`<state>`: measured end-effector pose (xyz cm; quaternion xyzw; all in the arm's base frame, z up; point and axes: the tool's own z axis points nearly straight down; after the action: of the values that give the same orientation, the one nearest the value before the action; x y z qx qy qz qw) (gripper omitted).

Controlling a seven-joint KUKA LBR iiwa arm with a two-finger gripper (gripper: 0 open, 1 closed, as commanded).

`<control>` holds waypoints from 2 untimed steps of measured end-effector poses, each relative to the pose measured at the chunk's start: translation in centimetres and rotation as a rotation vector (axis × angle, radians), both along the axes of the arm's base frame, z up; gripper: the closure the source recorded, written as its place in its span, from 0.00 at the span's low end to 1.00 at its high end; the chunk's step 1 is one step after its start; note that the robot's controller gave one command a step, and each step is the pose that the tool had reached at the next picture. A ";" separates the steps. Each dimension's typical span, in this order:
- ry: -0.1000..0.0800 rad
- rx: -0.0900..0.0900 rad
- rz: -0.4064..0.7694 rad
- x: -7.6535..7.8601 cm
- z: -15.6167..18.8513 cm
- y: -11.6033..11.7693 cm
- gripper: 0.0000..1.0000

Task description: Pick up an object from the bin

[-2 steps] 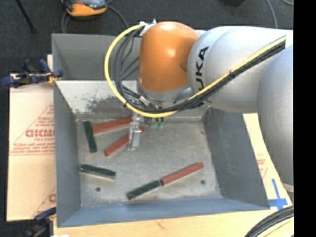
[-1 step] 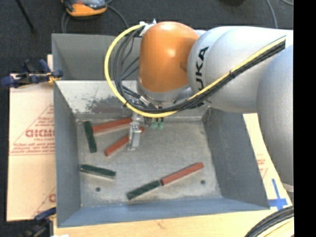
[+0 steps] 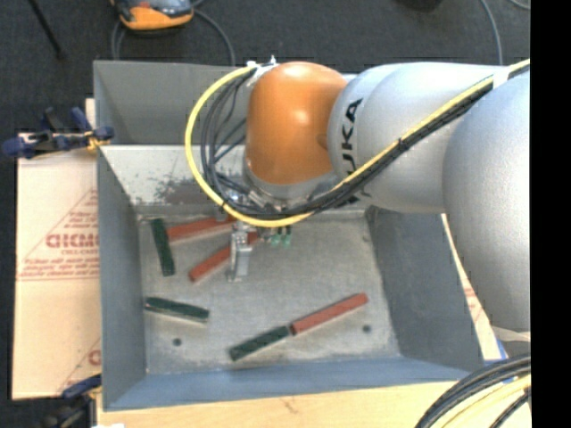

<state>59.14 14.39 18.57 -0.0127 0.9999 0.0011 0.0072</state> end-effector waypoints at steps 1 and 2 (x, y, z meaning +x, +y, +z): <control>0.007 -0.004 0.172 0.0 -5.6 -1.1 0.00; 0.013 -0.006 0.375 -0.1 -8.8 -1.9 0.00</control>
Offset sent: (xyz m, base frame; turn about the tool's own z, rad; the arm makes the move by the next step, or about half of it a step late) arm -0.0010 -0.0276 -0.1157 -0.1251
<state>59.06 12.44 9.79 -0.1991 0.9800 -0.0005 0.0001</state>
